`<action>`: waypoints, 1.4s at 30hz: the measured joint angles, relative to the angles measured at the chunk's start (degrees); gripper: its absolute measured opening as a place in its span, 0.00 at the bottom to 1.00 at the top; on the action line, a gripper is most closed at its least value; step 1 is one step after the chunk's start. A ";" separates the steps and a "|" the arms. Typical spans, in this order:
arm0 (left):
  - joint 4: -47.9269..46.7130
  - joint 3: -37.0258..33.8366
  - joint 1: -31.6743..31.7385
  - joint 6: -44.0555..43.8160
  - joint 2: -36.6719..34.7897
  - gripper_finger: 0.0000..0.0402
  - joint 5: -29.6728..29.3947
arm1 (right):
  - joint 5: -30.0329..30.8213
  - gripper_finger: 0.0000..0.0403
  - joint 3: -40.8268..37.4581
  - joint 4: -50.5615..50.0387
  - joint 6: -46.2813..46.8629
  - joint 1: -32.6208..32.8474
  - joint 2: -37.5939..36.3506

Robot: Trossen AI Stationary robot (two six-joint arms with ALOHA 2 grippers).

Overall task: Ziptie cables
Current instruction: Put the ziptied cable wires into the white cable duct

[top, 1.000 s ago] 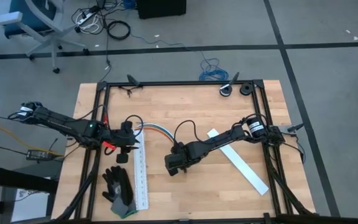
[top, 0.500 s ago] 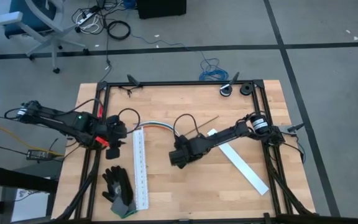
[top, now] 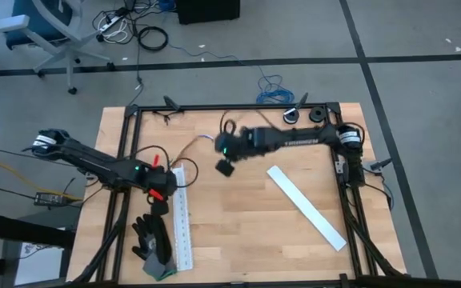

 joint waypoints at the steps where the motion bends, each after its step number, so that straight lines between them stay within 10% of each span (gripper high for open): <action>1: 3.87 -0.47 0.00 0.55 0.95 0.22 0.84 | -1.72 0.00 0.00 2.49 -1.85 -1.41 -0.46; 14: 28.69 -1.65 4.50 6.08 7.04 0.21 -12.20 | -15.19 0.00 10.08 7.75 -10.05 -14.73 -0.73; 22: 13.85 2.64 7.67 7.76 6.25 0.21 -13.86 | -10.98 0.00 10.56 -7.50 -8.84 -14.17 -0.73; 32: 0.05 9.48 6.07 7.11 6.16 0.21 11.49 | -9.03 0.00 10.56 -8.20 -7.44 -10.44 -0.73; 42: 6.40 9.37 -2.07 -9.10 15.54 0.17 13.97 | -8.48 0.00 10.58 -12.97 -6.01 -8.53 -0.88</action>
